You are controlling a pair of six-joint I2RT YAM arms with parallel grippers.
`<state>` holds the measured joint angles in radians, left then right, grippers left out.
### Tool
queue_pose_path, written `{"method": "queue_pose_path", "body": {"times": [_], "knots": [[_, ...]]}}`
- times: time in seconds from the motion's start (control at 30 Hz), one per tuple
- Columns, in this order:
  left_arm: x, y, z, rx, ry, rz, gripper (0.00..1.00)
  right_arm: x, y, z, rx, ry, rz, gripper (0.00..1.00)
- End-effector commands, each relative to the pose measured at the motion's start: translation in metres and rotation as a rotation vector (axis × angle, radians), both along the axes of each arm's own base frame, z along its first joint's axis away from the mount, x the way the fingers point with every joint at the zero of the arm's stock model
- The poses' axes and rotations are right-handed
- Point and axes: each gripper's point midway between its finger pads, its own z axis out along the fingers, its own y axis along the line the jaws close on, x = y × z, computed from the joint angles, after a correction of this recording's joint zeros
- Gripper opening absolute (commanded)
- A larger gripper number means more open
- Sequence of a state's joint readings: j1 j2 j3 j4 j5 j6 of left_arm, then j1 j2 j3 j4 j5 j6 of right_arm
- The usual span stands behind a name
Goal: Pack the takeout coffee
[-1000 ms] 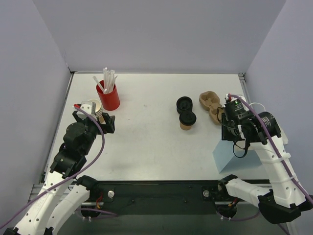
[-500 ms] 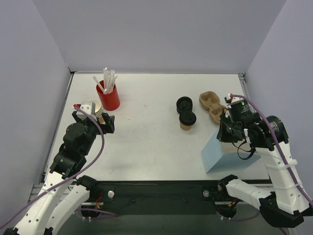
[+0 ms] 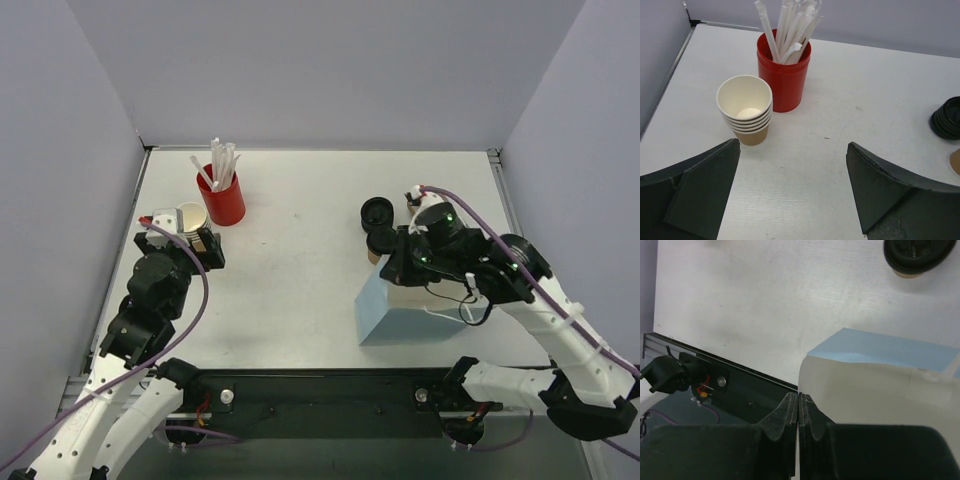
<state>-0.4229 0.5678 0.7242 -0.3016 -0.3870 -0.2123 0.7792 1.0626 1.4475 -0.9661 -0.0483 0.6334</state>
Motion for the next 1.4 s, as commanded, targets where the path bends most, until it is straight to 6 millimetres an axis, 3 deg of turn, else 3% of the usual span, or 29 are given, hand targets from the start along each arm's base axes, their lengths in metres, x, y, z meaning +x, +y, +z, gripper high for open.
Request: {"method": "queue_pose_path", "body": {"times": [0.0, 0.03, 0.2, 0.4, 0.5, 0.57, 0.7, 0.93, 1.0, 1.03, 1.17, 1.3, 1.37], "knots": [[-0.006, 0.033, 0.015, -0.02, -0.043, 0.178, 0.97, 0.032, 0.059, 0.026, 0.126, -0.085, -0.035, 0.0], [-0.008, 0.041, 0.016, -0.02, -0.046, 0.221, 0.97, 0.037, 0.071, 0.02, 0.113, -0.069, -0.035, 0.0], [-0.016, 0.059, 0.019, -0.047, -0.068, 0.32, 0.97, 0.056, 0.118, 0.035, 0.203, -0.091, -0.025, 0.0], [-0.017, 0.056, 0.021, -0.051, -0.09, 0.292, 0.97, 0.082, 0.177, 0.038, 0.233, -0.079, 0.043, 0.0], [-0.016, 0.057, 0.02, -0.043, -0.08, 0.296, 0.97, 0.091, 0.197, 0.032, 0.225, -0.07, 0.074, 0.0], [-0.015, 0.057, 0.02, -0.038, -0.079, 0.296, 0.97, 0.097, 0.207, 0.043, 0.247, -0.085, 0.085, 0.0], [-0.014, 0.056, 0.018, -0.02, -0.07, 0.291, 0.97, 0.105, 0.224, 0.03, 0.241, -0.052, 0.115, 0.0], [-0.009, 0.054, 0.011, 0.004, -0.045, 0.29, 0.97, 0.106, 0.239, 0.014, 0.231, -0.005, 0.196, 0.03], [-0.008, 0.053, 0.009, 0.012, -0.035, 0.285, 0.97, 0.109, 0.24, 0.015, 0.234, -0.011, 0.197, 0.09], [-0.007, 0.053, 0.008, 0.014, -0.034, 0.283, 0.97, 0.11, 0.24, 0.019, 0.241, -0.017, 0.198, 0.18], [-0.004, 0.045, 0.007, 0.024, -0.029, 0.242, 0.95, 0.115, 0.236, 0.043, 0.281, -0.058, 0.227, 0.29], [0.0, 0.032, 0.002, 0.031, -0.016, 0.175, 0.94, 0.117, 0.214, 0.077, 0.28, -0.178, 0.279, 0.44], [0.001, 0.029, -0.001, 0.033, 0.001, 0.165, 0.94, 0.119, 0.202, 0.082, 0.266, -0.211, 0.289, 0.48]]}}
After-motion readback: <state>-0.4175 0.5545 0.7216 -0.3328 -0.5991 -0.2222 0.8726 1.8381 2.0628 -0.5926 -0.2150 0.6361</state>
